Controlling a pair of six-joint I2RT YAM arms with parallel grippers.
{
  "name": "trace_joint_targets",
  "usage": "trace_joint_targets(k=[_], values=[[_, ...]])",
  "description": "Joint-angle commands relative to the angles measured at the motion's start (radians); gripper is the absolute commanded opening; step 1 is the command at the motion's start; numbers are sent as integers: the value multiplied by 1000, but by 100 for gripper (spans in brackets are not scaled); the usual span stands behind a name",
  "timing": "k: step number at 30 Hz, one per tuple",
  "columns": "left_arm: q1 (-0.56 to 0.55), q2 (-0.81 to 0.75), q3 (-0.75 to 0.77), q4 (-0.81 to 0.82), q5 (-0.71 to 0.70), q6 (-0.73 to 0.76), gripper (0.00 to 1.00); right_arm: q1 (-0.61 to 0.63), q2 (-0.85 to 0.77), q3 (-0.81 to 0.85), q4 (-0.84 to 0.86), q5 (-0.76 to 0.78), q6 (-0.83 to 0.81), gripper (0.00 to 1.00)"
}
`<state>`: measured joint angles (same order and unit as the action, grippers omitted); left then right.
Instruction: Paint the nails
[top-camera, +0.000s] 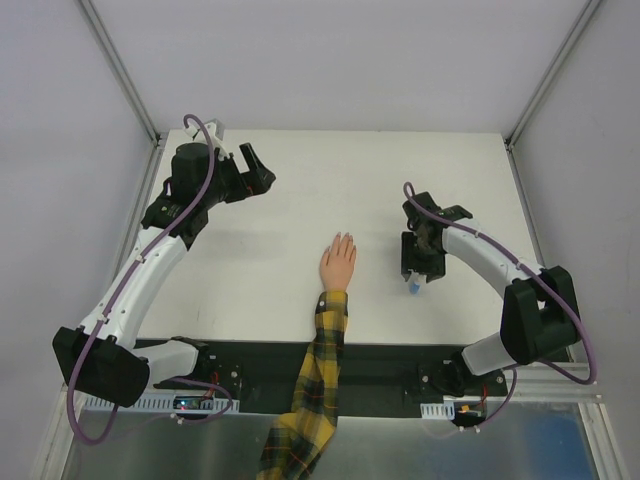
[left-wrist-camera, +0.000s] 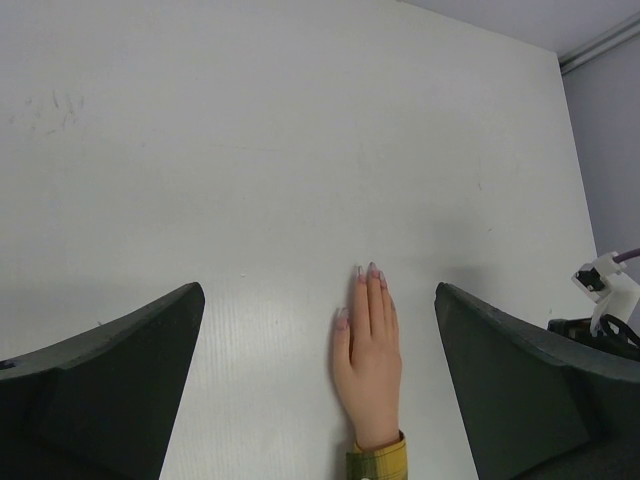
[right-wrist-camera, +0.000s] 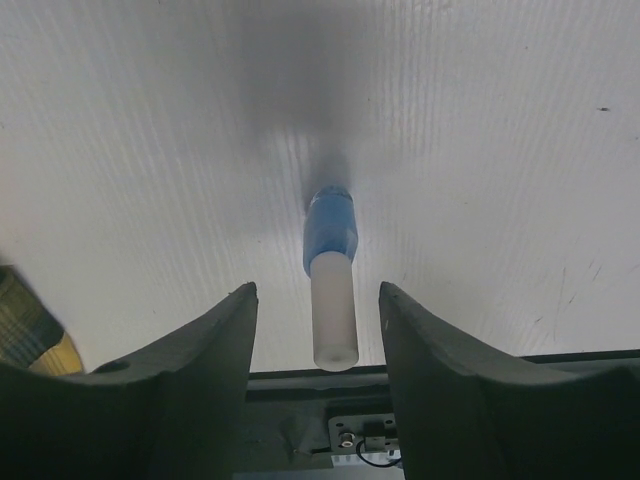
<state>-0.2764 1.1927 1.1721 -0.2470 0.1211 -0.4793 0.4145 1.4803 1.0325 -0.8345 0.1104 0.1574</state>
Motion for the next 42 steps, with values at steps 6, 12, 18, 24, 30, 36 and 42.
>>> trace_joint_targets(k=[6, 12, 18, 24, 30, 36, 42], values=[[-15, -4, 21, 23, -1, 21, 99, 7, 9, 9, 28, 51, -15, 42], [-15, -15, 9, 23, 15, 24, 99, 7, 21, 21, 25, 49, -35, 16], [-15, -27, 21, 15, 121, 44, 99, 7, -15, 165, -50, -40, -188, 1], [-32, -13, -8, 155, 507, 87, 93, 23, -52, 380, -161, -475, -384, 1], [-158, 51, -22, 181, 837, 150, 91, 44, -137, 437, -170, -783, -458, 1], [-243, 142, 0, 183, 1026, 149, 73, 61, -160, 509, -262, -931, -542, 1], [-305, 217, 50, 183, 1150, 160, 64, 87, -180, 570, -238, -956, -522, 1]])
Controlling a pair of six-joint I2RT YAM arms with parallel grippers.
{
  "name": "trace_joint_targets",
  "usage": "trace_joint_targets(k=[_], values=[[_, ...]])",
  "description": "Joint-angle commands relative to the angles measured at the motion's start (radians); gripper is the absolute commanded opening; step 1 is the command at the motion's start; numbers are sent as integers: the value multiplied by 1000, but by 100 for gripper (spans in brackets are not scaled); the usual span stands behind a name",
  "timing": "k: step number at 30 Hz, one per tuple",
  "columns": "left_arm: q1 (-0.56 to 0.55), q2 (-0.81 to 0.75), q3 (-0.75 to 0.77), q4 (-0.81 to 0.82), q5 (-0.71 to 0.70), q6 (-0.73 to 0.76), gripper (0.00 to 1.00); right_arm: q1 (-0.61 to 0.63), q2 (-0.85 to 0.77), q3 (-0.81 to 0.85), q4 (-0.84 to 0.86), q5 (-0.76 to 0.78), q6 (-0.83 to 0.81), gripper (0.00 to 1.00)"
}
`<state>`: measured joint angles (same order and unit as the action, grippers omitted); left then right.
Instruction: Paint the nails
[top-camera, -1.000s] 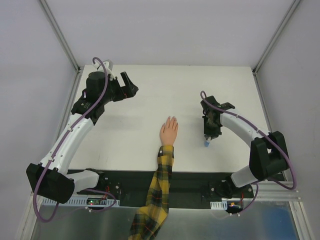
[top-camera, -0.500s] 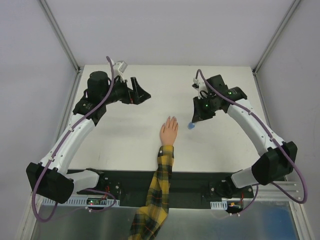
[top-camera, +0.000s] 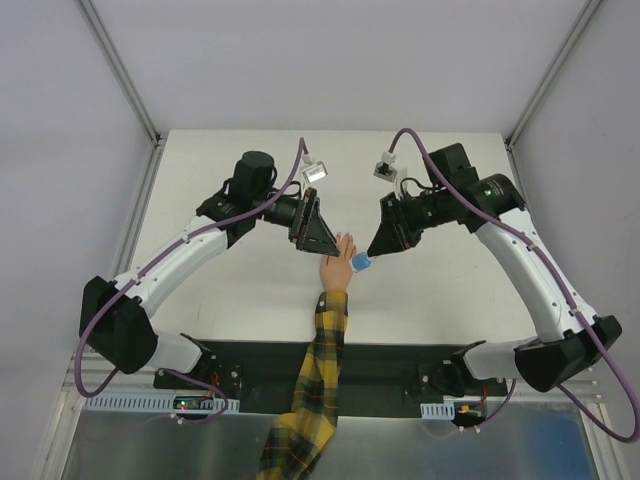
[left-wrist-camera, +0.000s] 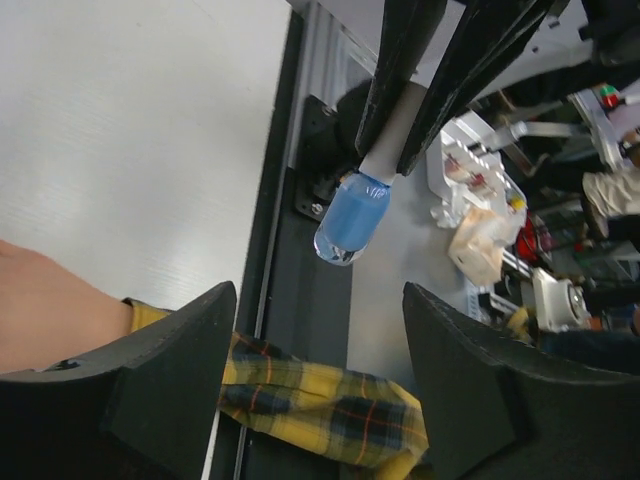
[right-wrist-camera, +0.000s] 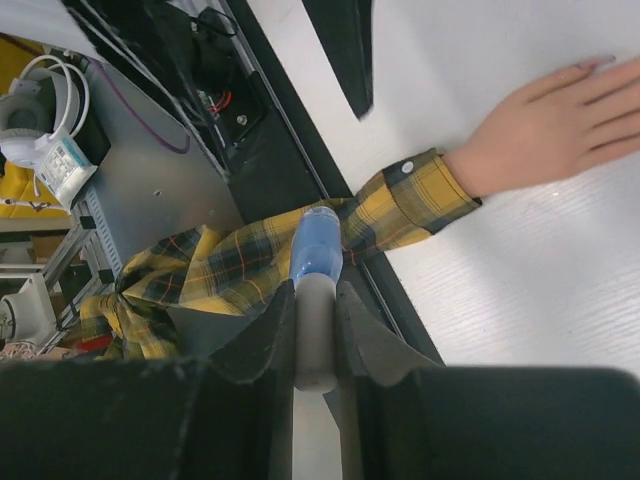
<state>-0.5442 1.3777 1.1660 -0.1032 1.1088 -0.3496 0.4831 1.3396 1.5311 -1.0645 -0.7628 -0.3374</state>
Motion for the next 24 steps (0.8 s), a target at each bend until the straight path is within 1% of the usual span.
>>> trace_joint_targets(k=[1, 8, 10, 14, 17, 22, 24], values=[[-45, 41, 67, 39, 192, 26, 63, 26, -39, 77, -3, -79, -23, 1], [-102, 90, 121, 39, 236, 15, 60, 57, -22, 119, -8, -81, -14, 1], [-109, 99, 130, 40, 246, 12, 55, 63, -33, 115, 11, -70, -12, 1], [-118, 115, 136, 40, 264, -5, 53, 64, -34, 123, 28, -55, -12, 1], [-123, 113, 132, 42, 266, -8, 49, 69, -23, 135, 28, -63, -12, 1], [-128, 127, 130, 43, 286, -25, 49, 71, -23, 136, 51, -44, -12, 1], [-128, 127, 136, 48, 286, -25, 46, 72, -19, 142, 51, -49, -12, 1]])
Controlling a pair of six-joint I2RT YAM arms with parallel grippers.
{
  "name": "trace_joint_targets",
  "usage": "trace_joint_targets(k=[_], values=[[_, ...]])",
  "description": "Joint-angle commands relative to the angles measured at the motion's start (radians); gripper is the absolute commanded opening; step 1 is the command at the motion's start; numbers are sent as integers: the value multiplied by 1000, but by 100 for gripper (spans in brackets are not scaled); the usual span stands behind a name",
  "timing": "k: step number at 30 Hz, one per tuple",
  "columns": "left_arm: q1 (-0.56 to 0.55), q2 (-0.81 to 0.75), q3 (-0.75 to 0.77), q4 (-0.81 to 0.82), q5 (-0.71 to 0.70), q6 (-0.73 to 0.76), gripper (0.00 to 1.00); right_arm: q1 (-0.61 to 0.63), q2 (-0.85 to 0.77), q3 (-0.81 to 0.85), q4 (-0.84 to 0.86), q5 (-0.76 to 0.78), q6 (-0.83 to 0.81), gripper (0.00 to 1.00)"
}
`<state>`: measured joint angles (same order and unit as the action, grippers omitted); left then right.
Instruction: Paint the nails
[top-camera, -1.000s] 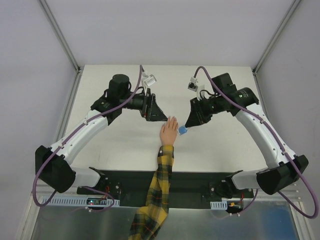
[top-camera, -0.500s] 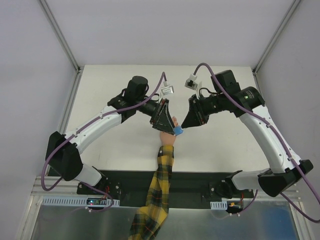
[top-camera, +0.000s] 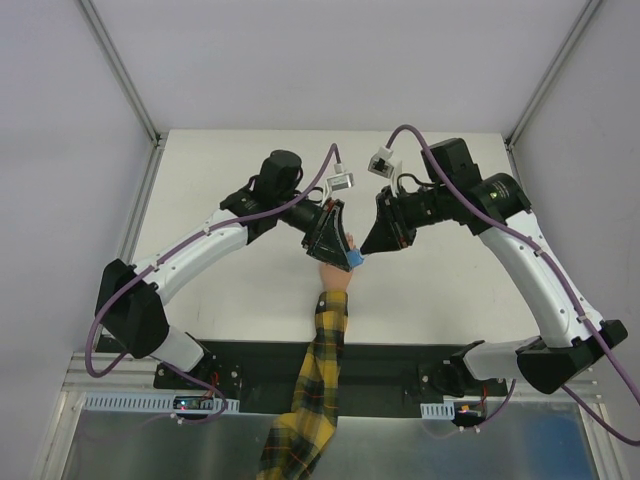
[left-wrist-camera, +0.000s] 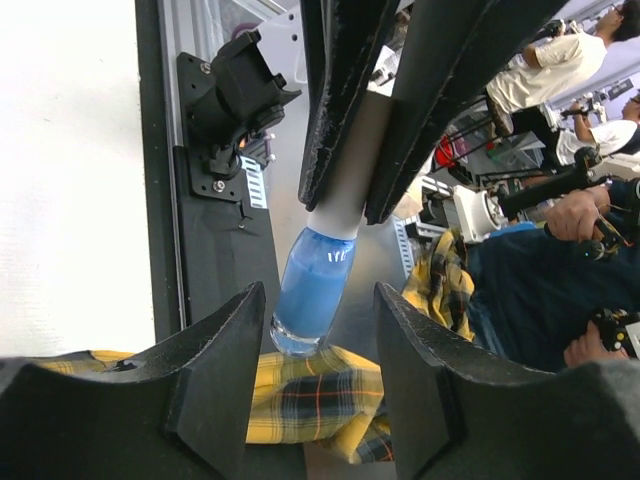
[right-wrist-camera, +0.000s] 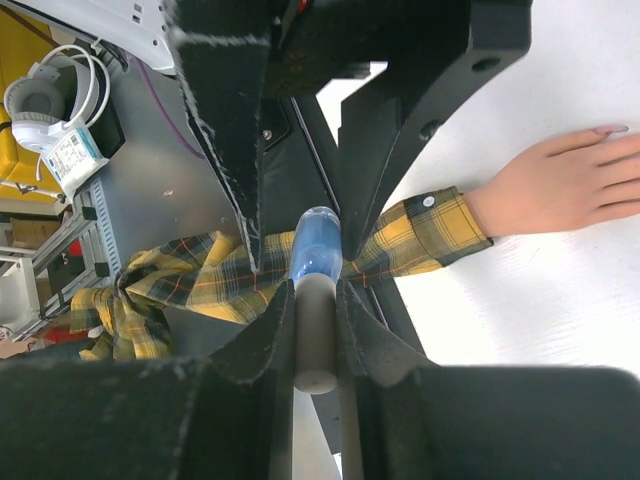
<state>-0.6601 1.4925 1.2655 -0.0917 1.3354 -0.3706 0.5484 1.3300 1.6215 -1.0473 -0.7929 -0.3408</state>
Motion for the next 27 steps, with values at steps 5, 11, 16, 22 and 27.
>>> trace_joint_targets(k=[5, 11, 16, 22, 27], values=[[-12, 22, 49, 41, 64, -11, 39, 12, -5, 49, 53, -6, -6, 1], [-9, 17, 60, 49, 27, -7, 5, 16, 0, 52, 55, 3, 5, 1], [10, -21, 61, 49, -119, 5, 0, 13, -29, 22, 95, 216, 144, 43], [11, -37, 61, 49, -212, 22, 0, -18, -45, -12, 187, 172, 313, 70], [10, -103, 23, 49, -389, 73, 0, -74, -15, 9, 142, 175, 459, 71]])
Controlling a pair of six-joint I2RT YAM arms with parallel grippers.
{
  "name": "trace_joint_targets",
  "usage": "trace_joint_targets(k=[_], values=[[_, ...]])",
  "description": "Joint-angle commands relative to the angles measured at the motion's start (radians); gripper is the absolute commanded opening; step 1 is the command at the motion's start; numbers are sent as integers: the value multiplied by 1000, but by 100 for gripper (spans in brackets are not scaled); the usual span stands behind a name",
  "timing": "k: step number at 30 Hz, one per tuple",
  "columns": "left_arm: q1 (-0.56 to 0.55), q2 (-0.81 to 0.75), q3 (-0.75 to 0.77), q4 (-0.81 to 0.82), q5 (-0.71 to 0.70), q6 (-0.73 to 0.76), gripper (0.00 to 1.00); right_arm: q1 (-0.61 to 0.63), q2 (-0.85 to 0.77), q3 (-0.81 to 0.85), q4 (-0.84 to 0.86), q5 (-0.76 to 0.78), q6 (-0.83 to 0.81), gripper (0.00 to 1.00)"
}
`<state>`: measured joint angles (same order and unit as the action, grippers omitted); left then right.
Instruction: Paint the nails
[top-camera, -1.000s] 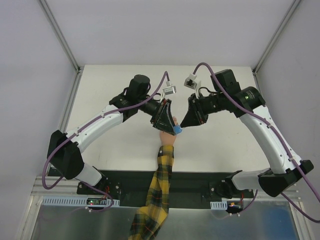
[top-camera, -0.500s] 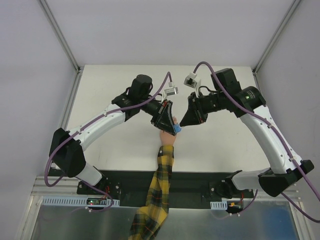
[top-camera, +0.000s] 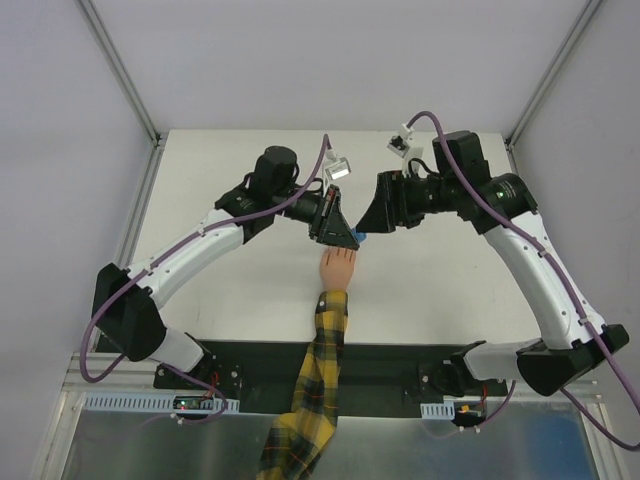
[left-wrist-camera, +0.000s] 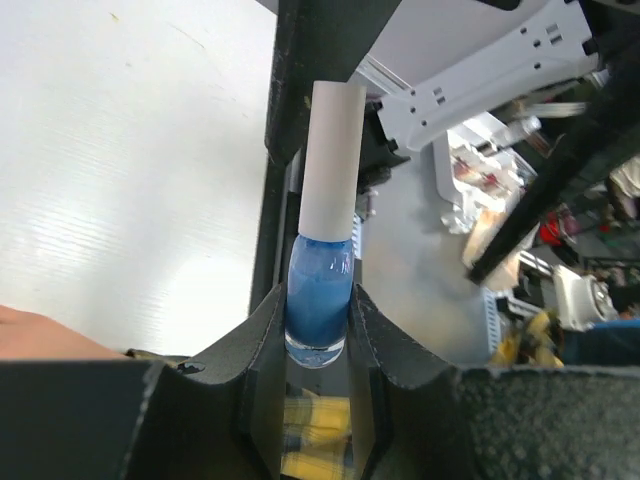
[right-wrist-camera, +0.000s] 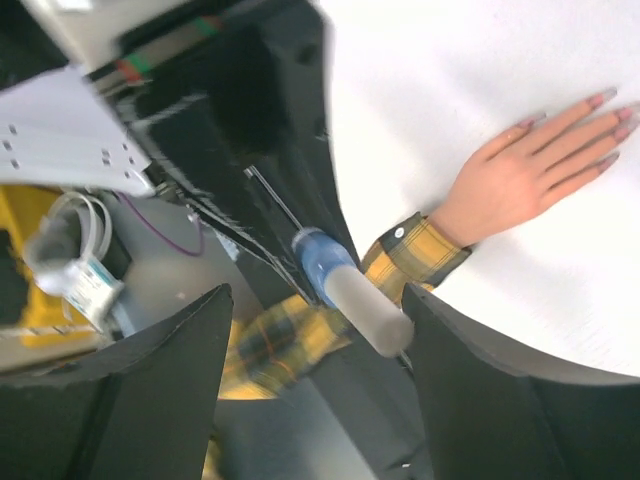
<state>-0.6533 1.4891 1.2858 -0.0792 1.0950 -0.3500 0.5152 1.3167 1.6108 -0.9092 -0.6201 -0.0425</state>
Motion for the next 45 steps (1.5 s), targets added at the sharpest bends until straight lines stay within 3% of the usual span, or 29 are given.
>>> trace_joint_targets(k=[1, 9, 16, 21, 24, 38, 39, 40, 41, 45], values=[[3, -118, 0, 36, -208, 63, 0, -52, 4, 24, -3, 5, 177, 71], [-15, -174, -17, 45, -463, 131, 0, -95, 61, 139, 1, 126, 398, 70], [-63, -193, -25, 65, -684, 169, 0, -43, 78, 178, 144, 249, 596, 65], [-89, -210, -25, 65, -803, 204, 0, 20, 116, 230, 115, 342, 601, 48], [-98, -219, -29, 65, -846, 215, 0, 39, 121, 238, 105, 394, 607, 42], [-134, -228, -28, 76, -902, 227, 0, 100, 167, 262, 127, 457, 609, 43], [-135, -228, -25, 76, -903, 226, 0, 101, 171, 261, 128, 459, 610, 41], [-138, -230, -23, 76, -903, 224, 0, 105, 170, 261, 131, 459, 607, 31], [-138, -230, -23, 76, -905, 224, 0, 105, 171, 259, 132, 461, 606, 27], [-138, -240, -25, 87, -900, 201, 0, 108, 165, 239, 145, 456, 602, 21]])
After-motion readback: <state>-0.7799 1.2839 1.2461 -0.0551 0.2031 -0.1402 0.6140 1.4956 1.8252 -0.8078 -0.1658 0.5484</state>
